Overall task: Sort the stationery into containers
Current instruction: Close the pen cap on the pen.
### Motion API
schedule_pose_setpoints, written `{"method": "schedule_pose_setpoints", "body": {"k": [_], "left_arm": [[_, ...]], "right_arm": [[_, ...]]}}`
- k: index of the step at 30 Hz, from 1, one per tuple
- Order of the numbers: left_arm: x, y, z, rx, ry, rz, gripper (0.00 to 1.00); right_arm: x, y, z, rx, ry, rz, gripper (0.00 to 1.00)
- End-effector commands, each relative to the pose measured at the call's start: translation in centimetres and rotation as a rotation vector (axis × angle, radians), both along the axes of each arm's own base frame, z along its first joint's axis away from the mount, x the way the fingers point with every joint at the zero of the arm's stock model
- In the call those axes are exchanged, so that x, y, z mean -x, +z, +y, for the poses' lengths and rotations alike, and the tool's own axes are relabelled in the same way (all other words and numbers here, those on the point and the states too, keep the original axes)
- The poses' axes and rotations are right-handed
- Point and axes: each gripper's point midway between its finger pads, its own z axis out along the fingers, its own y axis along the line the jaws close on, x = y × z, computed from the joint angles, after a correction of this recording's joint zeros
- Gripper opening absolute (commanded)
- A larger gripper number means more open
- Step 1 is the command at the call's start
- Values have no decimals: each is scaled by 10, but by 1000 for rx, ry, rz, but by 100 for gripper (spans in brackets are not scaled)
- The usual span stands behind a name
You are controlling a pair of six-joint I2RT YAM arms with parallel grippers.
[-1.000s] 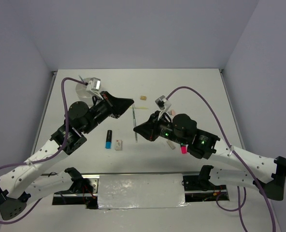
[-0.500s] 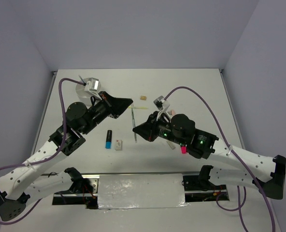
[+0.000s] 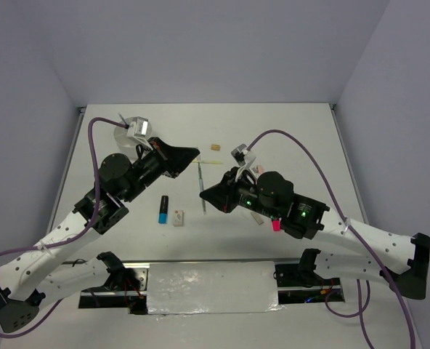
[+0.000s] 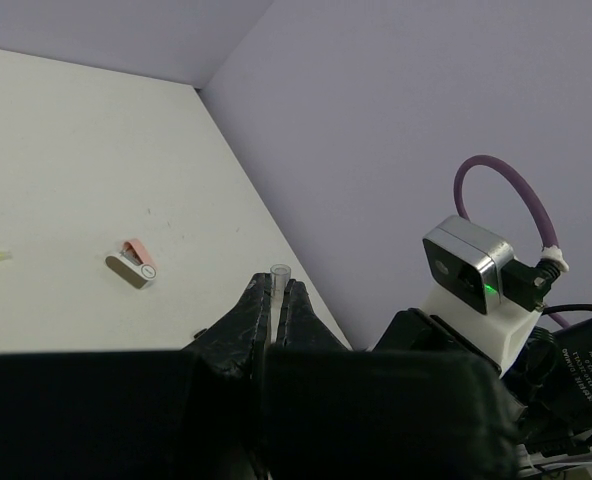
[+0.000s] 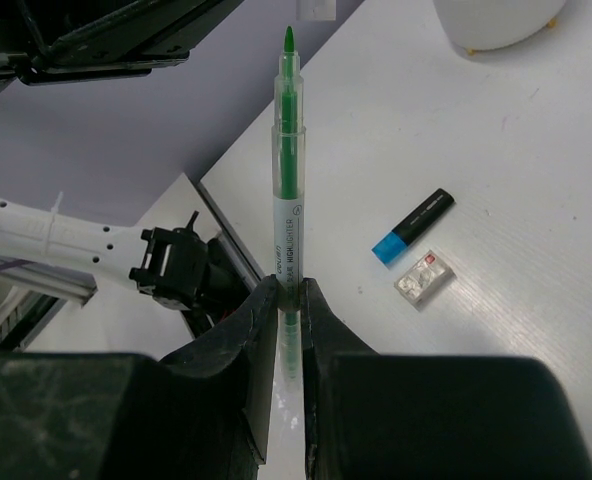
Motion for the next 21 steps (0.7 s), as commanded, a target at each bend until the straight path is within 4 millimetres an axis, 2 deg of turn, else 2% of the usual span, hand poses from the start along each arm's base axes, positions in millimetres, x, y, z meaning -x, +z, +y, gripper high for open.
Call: {"method": "schedule_pose_setpoints", "body": {"k": [1, 21], "left_arm": [[4, 23, 4, 59, 2, -57, 3], [6, 24, 5, 60, -4, -60, 3]], "right_arm": [[-3, 25, 2, -39, -13, -42, 0], [-9, 23, 5, -11, -36, -41, 0]]}}
